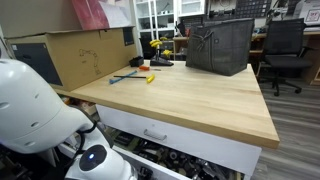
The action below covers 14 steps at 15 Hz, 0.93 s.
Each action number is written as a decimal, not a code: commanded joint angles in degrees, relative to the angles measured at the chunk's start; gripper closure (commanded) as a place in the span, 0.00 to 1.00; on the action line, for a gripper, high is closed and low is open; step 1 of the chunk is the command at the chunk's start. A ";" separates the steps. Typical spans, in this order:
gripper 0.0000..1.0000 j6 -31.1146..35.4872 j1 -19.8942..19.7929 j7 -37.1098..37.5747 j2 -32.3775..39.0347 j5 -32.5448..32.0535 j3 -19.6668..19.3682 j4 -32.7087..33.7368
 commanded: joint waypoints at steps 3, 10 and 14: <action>0.00 0.81 2.94 0.30 -0.94 0.37 -6.55 -3.09; 0.00 -0.13 -16.27 -3.86 -0.68 -17.90 3.18 -1.26; 0.00 0.82 -26.01 -7.69 2.28 -25.96 10.05 -0.86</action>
